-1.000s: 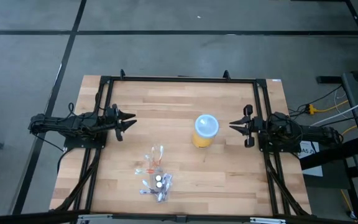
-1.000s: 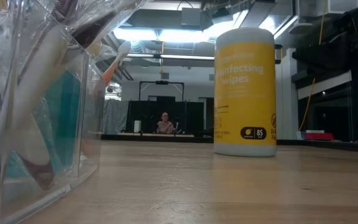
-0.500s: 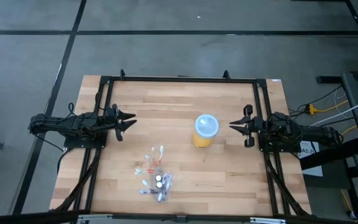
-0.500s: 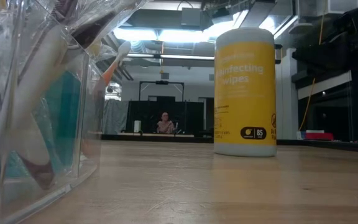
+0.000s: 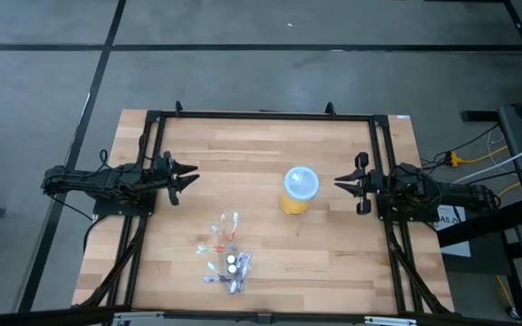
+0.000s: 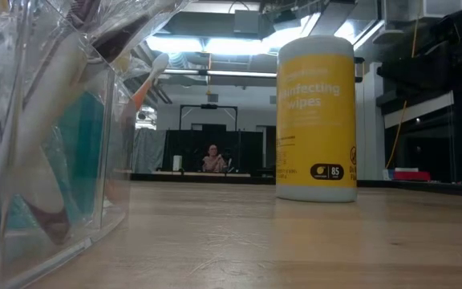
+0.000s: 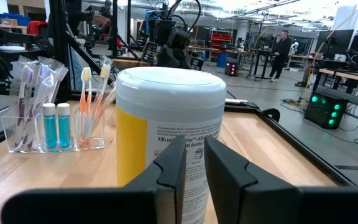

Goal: Pick & Place toothbrushing station
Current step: Return to Home Position

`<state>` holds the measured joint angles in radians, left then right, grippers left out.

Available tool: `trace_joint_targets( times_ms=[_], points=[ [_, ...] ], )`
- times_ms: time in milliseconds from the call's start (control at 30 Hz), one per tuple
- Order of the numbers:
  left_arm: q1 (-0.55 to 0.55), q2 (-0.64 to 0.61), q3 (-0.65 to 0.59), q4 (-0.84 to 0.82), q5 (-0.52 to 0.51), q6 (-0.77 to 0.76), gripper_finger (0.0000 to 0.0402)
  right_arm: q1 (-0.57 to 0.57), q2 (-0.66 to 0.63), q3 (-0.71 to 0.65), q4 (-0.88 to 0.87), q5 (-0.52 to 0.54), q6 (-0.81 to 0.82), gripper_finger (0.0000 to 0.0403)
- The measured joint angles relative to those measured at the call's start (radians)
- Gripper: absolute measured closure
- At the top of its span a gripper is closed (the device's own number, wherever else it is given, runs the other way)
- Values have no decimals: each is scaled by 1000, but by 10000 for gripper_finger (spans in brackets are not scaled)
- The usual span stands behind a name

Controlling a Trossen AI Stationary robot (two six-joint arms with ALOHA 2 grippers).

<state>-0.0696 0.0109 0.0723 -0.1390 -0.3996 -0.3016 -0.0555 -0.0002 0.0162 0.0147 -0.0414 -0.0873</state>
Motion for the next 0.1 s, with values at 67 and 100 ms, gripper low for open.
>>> trace_joint_targets(
  times_ms=[67,100],
  points=[
    [0,0,0,0,0,0,258,0,0,0,0,0,0,342],
    [0,0,0,0,0,0,258,0,0,0,0,0,0,342]
  ],
)
